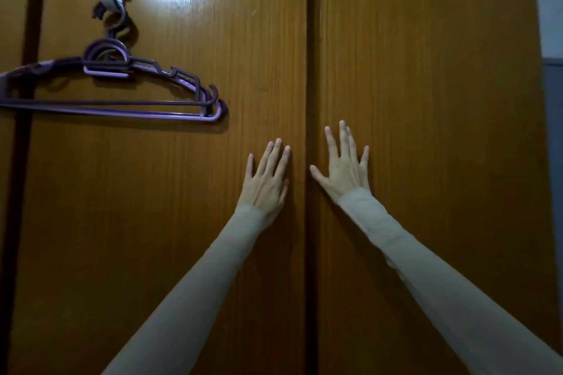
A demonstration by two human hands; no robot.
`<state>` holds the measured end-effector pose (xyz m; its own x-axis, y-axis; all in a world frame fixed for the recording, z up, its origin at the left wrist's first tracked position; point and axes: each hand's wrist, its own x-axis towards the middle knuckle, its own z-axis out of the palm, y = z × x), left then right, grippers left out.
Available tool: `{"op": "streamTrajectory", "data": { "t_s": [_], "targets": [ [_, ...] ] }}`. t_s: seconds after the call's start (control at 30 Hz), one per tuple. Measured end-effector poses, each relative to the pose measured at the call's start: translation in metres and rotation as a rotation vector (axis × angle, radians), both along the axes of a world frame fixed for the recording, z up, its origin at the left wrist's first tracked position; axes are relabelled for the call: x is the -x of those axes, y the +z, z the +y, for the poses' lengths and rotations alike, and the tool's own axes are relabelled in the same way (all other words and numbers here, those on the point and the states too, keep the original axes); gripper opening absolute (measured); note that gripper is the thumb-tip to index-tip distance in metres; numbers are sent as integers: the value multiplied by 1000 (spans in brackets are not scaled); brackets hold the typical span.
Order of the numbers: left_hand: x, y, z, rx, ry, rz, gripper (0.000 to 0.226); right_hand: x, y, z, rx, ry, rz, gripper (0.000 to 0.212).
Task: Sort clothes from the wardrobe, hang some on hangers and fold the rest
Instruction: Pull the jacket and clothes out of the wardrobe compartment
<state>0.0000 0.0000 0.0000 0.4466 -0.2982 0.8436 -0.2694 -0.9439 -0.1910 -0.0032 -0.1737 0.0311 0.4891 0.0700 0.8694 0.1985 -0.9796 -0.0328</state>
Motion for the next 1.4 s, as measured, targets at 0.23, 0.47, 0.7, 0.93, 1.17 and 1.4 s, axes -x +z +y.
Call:
{"op": "streamTrajectory", "data": {
  "t_s": [0.23, 0.47, 0.7, 0.93, 1.17, 1.4],
  "targets": [
    [-25, -8, 7, -23, -51, -234, 61, -5, -5, 2, 37, -90, 6, 100],
    [-28, -10, 12, -27, -57, -249, 60, 3, -4, 4, 61, -103, 38, 97],
    [-22, -11, 12, -1, -34, -143, 61, 9, -5, 7, 66, -73, 62, 94],
    [-12, -8, 4, 14, -11, -83, 59, 29, -8, -9, 79, 23, -43, 89],
    [29, -29, -20, 110, -228, 163, 51, 68, -7, -27, 82, 111, -59, 91],
    [101, -79, -72, 303, -649, 476, 49, 126, -9, -54, 92, 158, -75, 90]
  ]
}}
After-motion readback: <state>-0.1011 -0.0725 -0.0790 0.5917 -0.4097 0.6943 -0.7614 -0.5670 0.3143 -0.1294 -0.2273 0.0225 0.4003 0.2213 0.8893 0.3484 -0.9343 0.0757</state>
